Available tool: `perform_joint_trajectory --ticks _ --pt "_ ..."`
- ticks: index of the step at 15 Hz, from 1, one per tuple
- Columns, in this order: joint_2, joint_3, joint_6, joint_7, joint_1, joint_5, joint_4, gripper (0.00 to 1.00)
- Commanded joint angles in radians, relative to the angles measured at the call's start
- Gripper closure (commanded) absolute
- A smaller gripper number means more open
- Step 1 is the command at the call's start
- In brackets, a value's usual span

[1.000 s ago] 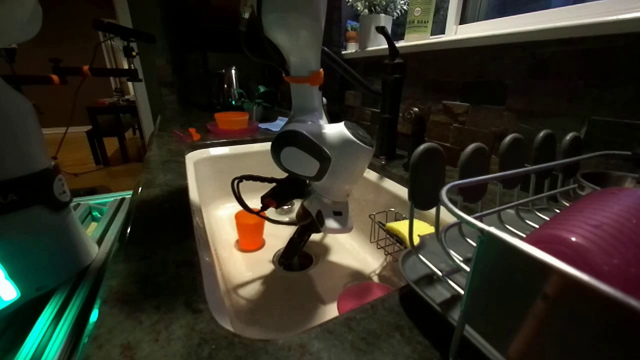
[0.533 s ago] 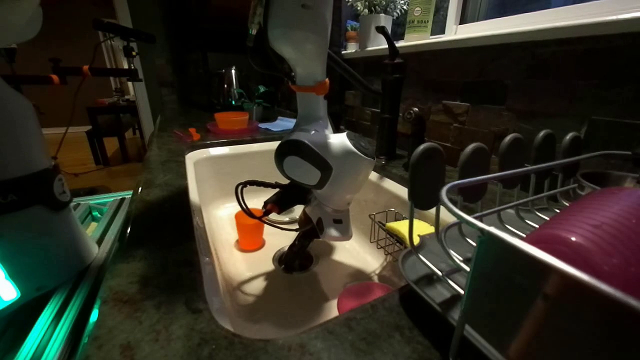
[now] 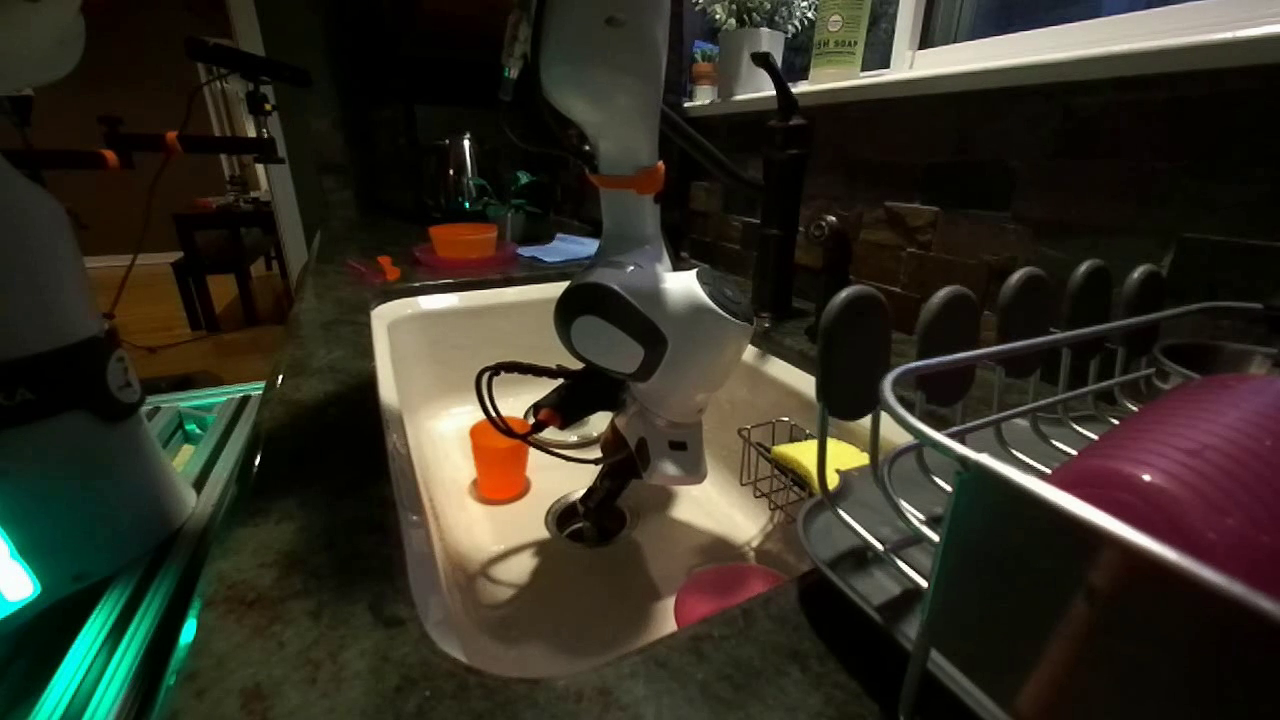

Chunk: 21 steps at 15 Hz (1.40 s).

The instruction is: Take the knife out of the drain

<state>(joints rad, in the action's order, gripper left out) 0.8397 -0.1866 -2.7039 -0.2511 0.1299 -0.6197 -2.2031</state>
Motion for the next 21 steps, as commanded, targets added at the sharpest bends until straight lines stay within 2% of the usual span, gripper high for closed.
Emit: perform_joint_trajectory --ticks 1,5,9,11,16,21 --pt "-0.002 -0.017 0.028 0.019 0.016 -0.039 0.011 1.00" --pt "-0.033 -0.041 0.057 0.038 0.036 -0.068 -0.001 0.99" --pt "-0.122 -0.081 0.148 0.084 0.057 -0.127 -0.034 0.99" --pt "-0.171 -0.081 0.232 0.109 0.062 -0.153 -0.043 0.99" --pt "-0.281 -0.024 0.435 0.095 -0.005 -0.180 -0.042 0.99" --pt "-0.329 0.032 0.487 0.075 -0.084 -0.155 -0.040 0.99"
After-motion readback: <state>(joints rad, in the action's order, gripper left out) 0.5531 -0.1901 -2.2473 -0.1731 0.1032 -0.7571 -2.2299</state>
